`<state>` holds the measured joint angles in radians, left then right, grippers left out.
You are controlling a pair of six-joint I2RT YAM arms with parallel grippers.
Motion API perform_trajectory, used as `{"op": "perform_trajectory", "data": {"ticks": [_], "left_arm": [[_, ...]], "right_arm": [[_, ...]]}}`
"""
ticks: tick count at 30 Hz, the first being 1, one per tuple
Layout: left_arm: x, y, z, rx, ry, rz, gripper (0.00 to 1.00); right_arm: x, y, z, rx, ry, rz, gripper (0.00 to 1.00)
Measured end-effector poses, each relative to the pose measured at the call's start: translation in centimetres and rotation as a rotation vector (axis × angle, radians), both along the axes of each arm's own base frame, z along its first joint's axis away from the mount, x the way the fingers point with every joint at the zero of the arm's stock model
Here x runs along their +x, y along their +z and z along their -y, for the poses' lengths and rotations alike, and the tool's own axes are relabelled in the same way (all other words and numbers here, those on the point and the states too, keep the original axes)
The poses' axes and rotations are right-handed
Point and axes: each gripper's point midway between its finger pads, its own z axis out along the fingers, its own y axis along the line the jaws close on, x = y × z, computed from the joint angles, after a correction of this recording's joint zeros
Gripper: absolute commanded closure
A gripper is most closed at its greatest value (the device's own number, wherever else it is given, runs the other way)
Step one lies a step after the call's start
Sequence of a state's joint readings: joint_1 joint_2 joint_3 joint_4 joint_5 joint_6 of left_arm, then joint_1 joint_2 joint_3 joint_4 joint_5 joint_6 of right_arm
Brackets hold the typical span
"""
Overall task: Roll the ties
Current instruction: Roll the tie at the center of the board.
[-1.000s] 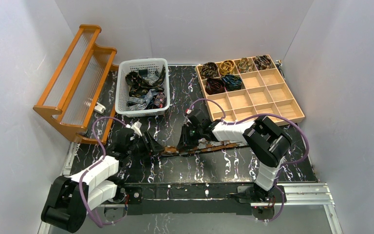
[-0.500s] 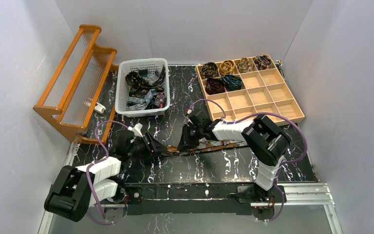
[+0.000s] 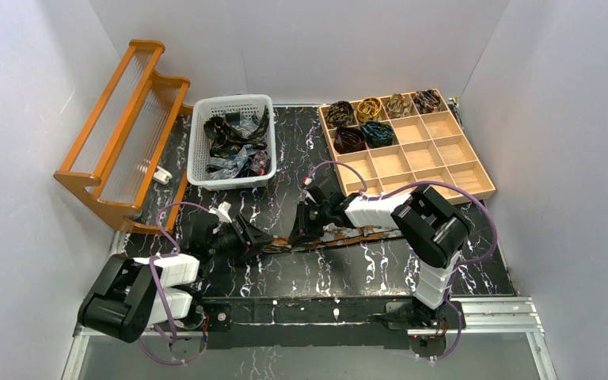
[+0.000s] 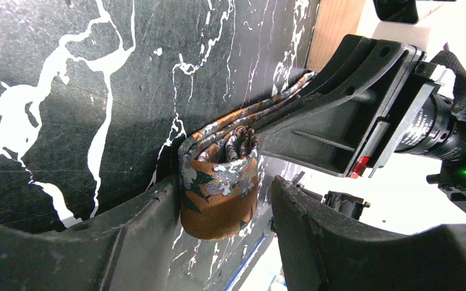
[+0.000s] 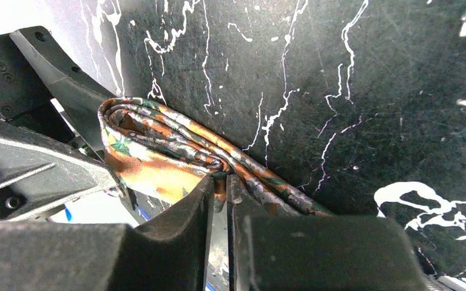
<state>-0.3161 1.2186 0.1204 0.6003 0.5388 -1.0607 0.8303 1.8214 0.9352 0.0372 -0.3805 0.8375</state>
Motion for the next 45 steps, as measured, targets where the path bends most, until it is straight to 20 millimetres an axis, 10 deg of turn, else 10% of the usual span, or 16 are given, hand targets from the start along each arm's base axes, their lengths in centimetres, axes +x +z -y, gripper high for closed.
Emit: {"op": "perform_trajectory", "data": {"ticks": [27,39,45], "left_arm": [[-0.1,-1.2,-0.6,0.027,0.046,-0.06,0.91],[0.6,-0.2,-3.0,0.23,0.079,-0.052,0.92],[0.3,-0.1,-4.0,0.302,0.092,-0.076,0.92]], "right_arm": [[0.1,0.4,-0.6,0.009,0.029,-0.002,0.73],[1.7,4.5,-0.7,0.017,0.084,0.158,0.71],[3.4,2.5,1.1,-0.156,0.062,0.209,0.75]]}}
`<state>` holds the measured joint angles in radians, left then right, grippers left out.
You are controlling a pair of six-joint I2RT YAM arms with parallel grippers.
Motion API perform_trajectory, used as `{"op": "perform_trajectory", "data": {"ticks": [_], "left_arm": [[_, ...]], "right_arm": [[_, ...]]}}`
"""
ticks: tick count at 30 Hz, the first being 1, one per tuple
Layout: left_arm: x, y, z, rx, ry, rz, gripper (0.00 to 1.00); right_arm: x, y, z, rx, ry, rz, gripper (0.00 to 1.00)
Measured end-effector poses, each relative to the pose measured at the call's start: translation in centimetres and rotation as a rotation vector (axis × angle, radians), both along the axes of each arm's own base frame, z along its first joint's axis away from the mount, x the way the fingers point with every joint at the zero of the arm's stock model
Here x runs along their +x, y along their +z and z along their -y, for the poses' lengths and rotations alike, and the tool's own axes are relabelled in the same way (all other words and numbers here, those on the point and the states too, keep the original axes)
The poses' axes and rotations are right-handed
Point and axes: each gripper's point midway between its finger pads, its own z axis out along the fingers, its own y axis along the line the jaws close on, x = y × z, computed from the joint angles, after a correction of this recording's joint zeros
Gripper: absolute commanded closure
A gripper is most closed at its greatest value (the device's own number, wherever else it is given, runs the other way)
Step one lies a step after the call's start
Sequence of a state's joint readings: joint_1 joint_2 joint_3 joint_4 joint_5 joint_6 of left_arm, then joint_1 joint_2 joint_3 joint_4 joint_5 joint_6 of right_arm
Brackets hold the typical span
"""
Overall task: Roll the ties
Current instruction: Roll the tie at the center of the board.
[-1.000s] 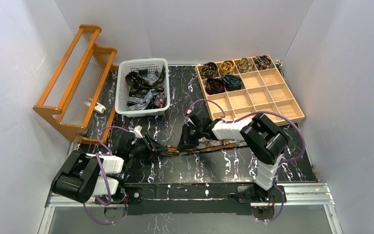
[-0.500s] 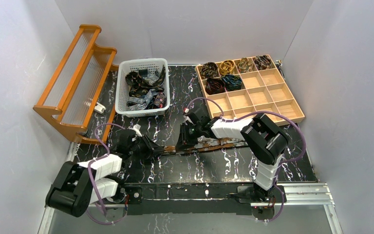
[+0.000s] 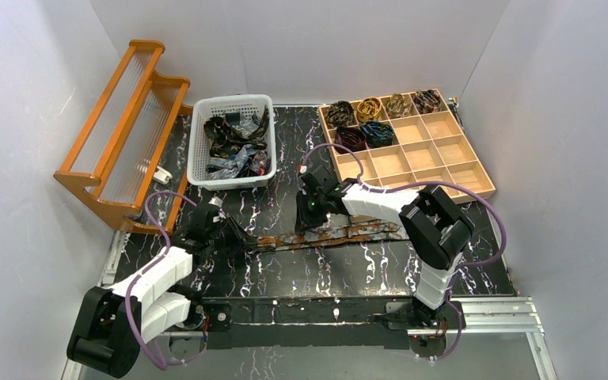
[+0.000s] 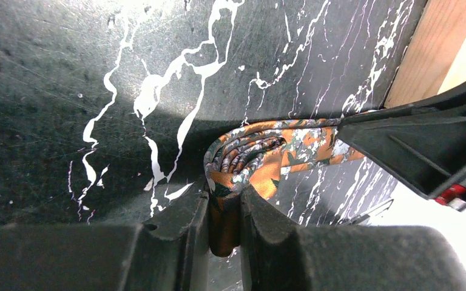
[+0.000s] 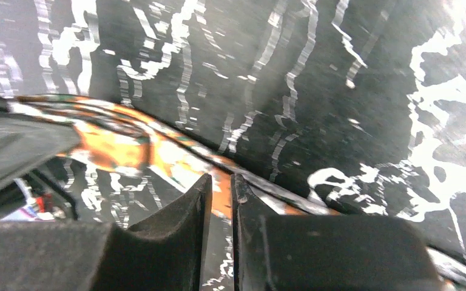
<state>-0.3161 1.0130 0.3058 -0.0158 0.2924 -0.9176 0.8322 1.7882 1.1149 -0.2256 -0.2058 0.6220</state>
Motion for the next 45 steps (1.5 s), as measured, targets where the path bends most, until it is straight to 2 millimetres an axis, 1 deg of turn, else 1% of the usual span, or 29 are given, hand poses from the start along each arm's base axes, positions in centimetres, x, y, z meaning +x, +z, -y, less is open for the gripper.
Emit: {"op": "perform_trajectory", "data": {"ticks": [2,5,8,14,17,21,24,27,30,32,35,36,39,42,45], "left_arm": [[0.0,0.1,-0.2,0.017,0.0,-0.002,0.92],[-0.1,0.2,-0.5,0.041,-0.003,-0.012,0.92],[-0.4,0.2,-0.8,0.067,-0.014,-0.025,0.93],[-1.0,0.7,-1.7,0.127,-0.034,-0.038,0.93],[-1.1,1.1,-2.0,0.144,-0.037,-0.035,0.93],[-1.0,1.4,-2.4,0.172,-0.034,-0.032,0.93],[-1.0,1.4,-2.7,0.195,-0.037,-0.031,0.93],[-1.0,1.5,-2.9,0.222,-0.049,-0.023,0.93],[-1.0,1.5,-2.9,0.257,-0.07,-0.007,0.93],[-1.1,1.7,-2.8,0.289,-0.09,0.008,0.93],[-1.1,2.1,-2.5,0.338,-0.121,0.039,0.94],[-1.1,2.3,-2.4,0.353,-0.13,0.048,0.94],[-1.1,2.4,-2.2,0.398,-0.148,0.06,0.94],[-1.1,2.6,-2.4,0.443,-0.15,0.068,0.94],[-0.9,3.0,-2.7,0.477,-0.143,0.079,0.94]], "right_arm": [[-0.4,-1.4,1.2,-0.069,-0.011,-0.025,0.75],[-1.3,-2.6,2.3,-0.117,-0.019,-0.052,0.75],[-1.9,-2.6,2.2,-0.107,-0.01,-0.07,0.75],[-4.3,-2.6,2.1,-0.08,0.022,-0.134,0.74],[-4.8,-2.4,2.2,-0.075,0.027,-0.147,0.71],[-4.7,-1.4,2.0,-0.054,0.026,-0.124,0.63],[-4.2,0.3,1.0,0.008,0.013,-0.099,0.59],[-3.3,2.7,-1.2,0.147,-0.009,-0.072,0.57],[-3.3,4.0,-3.0,0.269,-0.026,-0.076,0.58],[-3.9,4.0,-4.0,0.303,-0.027,-0.098,0.61],[-5.0,3.8,-5.9,0.337,-0.016,-0.124,0.64],[-5.5,3.4,-6.5,0.34,-0.009,-0.136,0.64],[-6.6,2.0,-7.7,0.318,-0.007,-0.175,0.66],[-7.0,0.8,-8.4,0.29,-0.009,-0.198,0.66],[-6.8,0.2,-8.6,0.272,-0.021,-0.209,0.67]]}}
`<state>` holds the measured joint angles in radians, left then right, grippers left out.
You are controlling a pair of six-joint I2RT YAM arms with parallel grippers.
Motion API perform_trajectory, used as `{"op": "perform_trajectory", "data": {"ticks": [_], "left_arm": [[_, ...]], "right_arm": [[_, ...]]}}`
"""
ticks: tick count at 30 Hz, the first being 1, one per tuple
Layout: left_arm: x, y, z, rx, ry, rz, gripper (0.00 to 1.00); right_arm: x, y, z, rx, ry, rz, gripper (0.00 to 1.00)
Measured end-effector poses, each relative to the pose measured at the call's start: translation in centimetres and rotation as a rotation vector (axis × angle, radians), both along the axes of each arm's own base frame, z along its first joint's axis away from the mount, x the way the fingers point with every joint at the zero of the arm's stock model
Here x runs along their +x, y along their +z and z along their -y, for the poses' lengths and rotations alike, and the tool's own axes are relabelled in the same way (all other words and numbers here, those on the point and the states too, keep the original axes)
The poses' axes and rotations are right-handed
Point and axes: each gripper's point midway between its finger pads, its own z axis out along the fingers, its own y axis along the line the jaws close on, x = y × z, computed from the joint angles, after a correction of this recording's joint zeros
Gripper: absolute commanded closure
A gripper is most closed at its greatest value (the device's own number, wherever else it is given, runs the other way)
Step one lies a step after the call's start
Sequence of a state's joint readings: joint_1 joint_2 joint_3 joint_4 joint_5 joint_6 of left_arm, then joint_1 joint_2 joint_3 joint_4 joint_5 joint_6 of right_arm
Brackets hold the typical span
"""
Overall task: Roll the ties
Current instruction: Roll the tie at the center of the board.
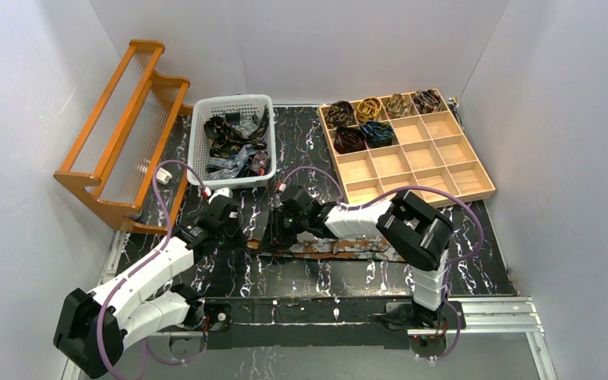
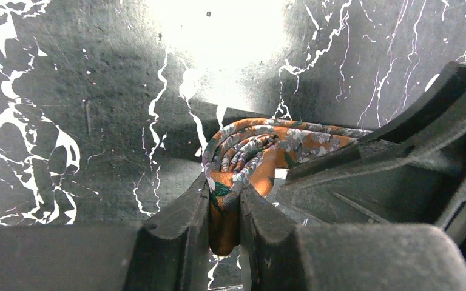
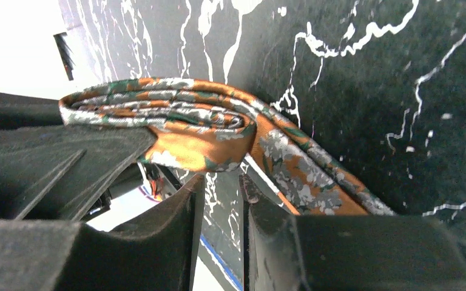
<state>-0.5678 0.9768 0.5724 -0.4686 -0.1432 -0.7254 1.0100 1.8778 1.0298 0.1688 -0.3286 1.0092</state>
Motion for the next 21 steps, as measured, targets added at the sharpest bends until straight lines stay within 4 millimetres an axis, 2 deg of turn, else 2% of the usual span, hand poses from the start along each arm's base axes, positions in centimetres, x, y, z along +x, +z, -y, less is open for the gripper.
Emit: {"op": "perform_trajectory", "data": {"ticks": [12,18,21], "left_arm": [[-0.3,0.3,-0.2,0.086,-0.007,0.028,0.95],[0.1,1.5,-0.5,0.158,-0.005,0.055,0.97],[0.3,1.9,-0.4,0.189,-0.009,0.075,0.98]], "right_arm": [[0.7,-1.9,-1.4,-0.038,0.01,-0.036,0.74],[1.0,-1.6,-1.7,-0.037,0.012,-0.017,0.69],[1.3,-1.0,-0.8,-0.046,-0.017,0.016,0.68]]}}
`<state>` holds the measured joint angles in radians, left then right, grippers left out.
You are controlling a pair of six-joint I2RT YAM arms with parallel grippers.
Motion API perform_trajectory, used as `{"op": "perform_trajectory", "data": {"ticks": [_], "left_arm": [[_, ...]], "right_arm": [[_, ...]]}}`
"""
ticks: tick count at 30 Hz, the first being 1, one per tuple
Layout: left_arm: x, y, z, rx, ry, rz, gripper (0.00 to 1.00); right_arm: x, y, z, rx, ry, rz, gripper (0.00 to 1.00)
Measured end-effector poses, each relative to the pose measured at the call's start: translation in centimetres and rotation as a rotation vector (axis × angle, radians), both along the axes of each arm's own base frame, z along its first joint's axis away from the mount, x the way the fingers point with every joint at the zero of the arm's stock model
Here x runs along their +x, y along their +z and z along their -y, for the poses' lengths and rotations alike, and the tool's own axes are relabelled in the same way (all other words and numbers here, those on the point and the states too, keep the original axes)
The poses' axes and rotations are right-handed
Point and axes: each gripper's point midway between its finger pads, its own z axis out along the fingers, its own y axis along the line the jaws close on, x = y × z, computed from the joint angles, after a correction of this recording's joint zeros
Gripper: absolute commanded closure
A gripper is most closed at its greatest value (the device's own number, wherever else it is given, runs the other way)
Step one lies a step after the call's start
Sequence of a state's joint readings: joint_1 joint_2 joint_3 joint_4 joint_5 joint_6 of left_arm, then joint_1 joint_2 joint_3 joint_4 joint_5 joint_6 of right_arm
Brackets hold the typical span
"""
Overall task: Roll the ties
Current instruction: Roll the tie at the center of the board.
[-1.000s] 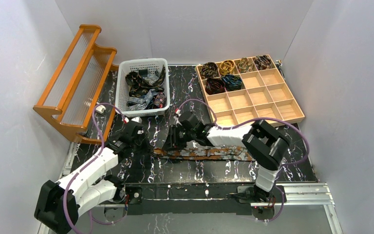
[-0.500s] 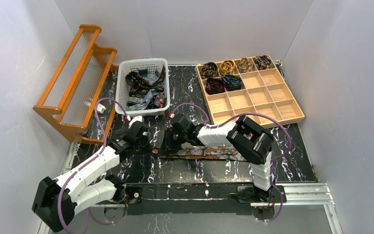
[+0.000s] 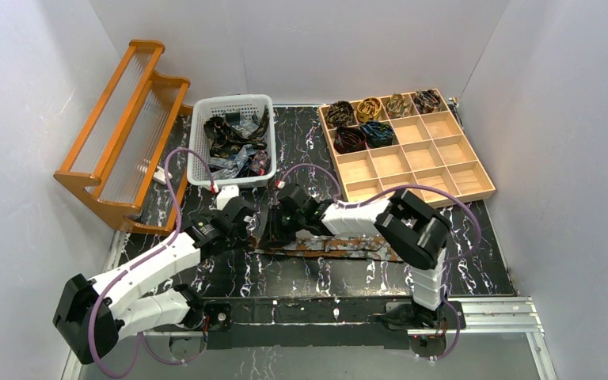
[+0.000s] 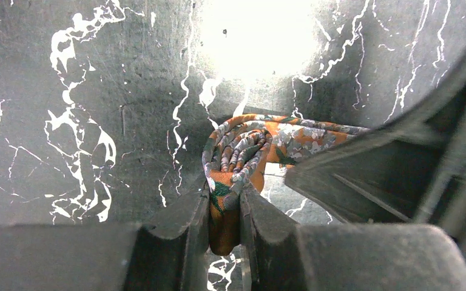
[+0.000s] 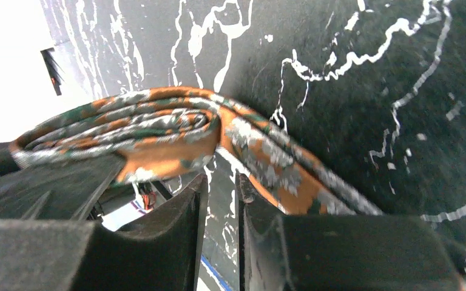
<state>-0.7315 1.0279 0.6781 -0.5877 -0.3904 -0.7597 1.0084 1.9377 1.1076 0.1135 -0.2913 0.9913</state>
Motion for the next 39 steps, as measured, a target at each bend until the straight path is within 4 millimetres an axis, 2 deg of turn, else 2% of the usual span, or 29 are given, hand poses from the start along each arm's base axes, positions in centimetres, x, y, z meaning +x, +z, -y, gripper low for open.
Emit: {"op": "perform_trajectory", "data": {"ticks": [6,9,16,22,26,34,39], "left_arm": [[-0.4,-0.8,-0.2,0.102,-0.014,0.0,0.98],[-0.4,-0.8,-0.2,0.148,-0.016,0.008,0.95],[-0.2,0.0,0.5,0.188,-0.01,0.055,0.9],[-0.2,0.3,1.0,0.208,-0.01,0.076,0.83],[-0.1,0.2,1.4,0.251,-0.011,0.074,0.82],[0.1,0.7,2.2,0.303,-0.025,0.093,0.75],[0.1,0.4,2.4,0.342,-0.031,0.092,0.75]], "right_arm": [[1.6,3.2,2.1,0.012,-0.098,0.097,0.67],[2.7,4.0,3.9,-0.007,-0.168,0.135,0.67],[5.0,3.9,9.8,-0.072,-0.348,0.174,0.65],[6.2,3.5,13.1,-0.114,-0.44,0.177,0.62],[6.7,3.9,13.8,-0.114,-0.465,0.185,0.62],[6.7,4.5,14.3,-0.117,-0.476,0.193,0.58],[6.7,4.8,15.0,-0.123,-0.493,0.202,0.56]]}}
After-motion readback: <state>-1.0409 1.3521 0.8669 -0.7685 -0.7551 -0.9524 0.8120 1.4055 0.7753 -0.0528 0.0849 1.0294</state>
